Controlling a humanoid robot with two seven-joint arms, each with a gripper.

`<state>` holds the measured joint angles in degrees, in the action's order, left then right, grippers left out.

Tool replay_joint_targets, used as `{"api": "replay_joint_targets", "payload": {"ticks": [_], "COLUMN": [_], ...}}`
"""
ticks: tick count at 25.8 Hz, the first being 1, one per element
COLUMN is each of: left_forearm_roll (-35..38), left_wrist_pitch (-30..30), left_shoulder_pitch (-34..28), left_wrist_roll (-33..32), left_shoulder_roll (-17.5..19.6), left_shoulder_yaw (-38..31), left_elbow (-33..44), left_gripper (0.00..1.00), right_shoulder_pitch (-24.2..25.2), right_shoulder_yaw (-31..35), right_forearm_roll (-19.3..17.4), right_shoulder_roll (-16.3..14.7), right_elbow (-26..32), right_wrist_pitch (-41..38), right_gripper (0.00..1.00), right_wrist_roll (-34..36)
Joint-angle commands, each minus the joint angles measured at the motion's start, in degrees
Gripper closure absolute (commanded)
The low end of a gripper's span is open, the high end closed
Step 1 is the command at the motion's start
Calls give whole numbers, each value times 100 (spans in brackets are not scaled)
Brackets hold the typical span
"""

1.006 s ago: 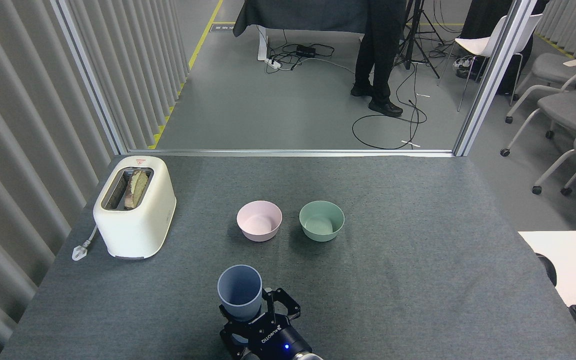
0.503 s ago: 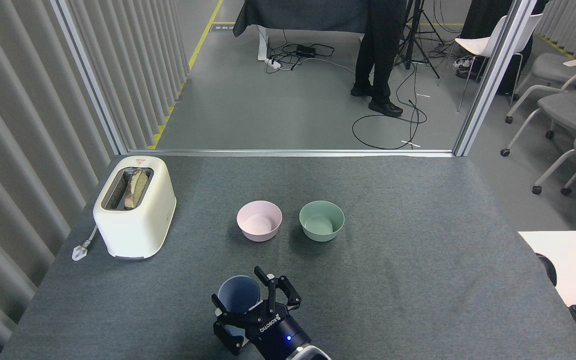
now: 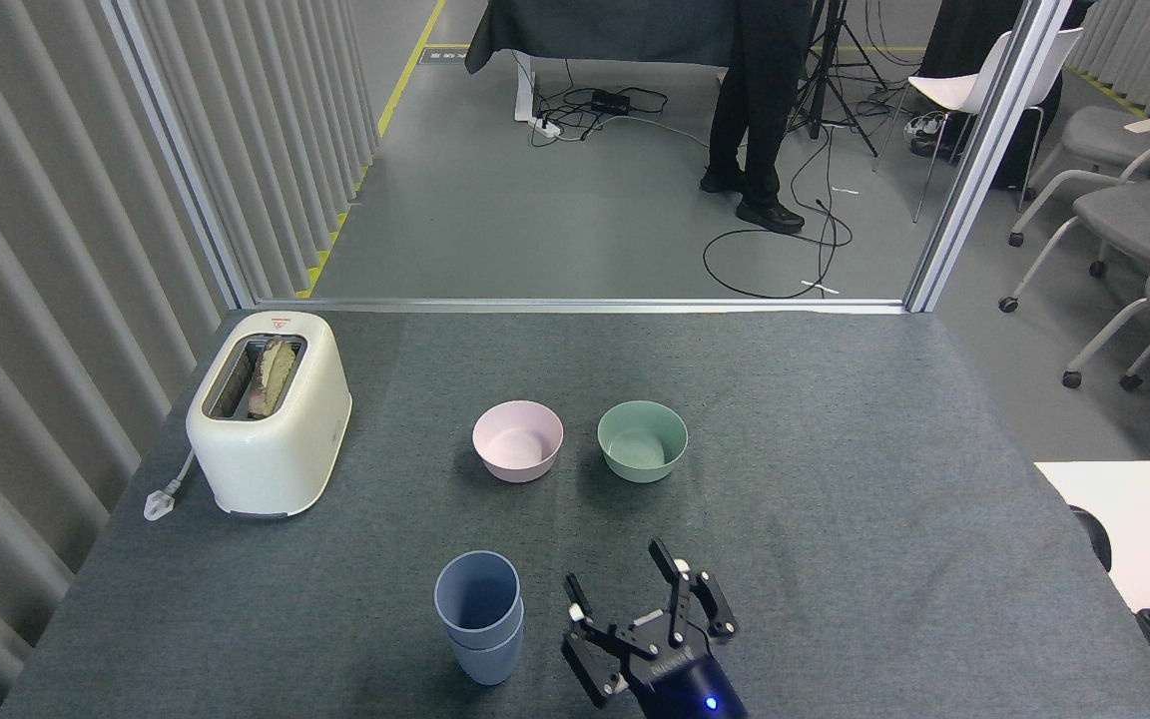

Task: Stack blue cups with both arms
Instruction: 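Open the right gripper and withdraw it from the stacked cups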

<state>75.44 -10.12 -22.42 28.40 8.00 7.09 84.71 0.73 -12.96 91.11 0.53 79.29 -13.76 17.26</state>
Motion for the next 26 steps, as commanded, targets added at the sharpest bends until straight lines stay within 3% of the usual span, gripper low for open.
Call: {"api": "replay_joint_targets", "payload": {"ticks": [1, 4, 9, 17, 26], "left_forearm_roll": [6, 6, 50, 112, 120], "left_wrist_pitch": [116, 274, 283, 669, 669], "left_shoulder_pitch": [28, 36, 72, 72, 63], "left_wrist_roll": [-1, -1, 69, 78, 175], "left_shoulder_roll": [-9, -35, 0, 26, 26], "left_shoulder_yaw": [3, -6, 12, 38, 38], "left_elbow": [37, 28, -7, -51, -104], "left_gripper": [0, 0, 0, 0, 0], "right_shoulder_pitch": [876, 1474, 2107, 2494, 2626], "right_shoulder_yaw": [452, 866, 1129, 1437, 1446], "right_forearm_roll": [-217, -357, -357, -357, -357], "right_shoulder_roll": [-396, -387, -422, -581, -598], "right_elbow": [25, 34, 42, 482, 499], "right_wrist_pitch": [14, -21, -4, -21, -13], "right_gripper": [0, 0, 0, 0, 0], "right_wrist_roll": [664, 1271, 1297, 1306, 1306]}}
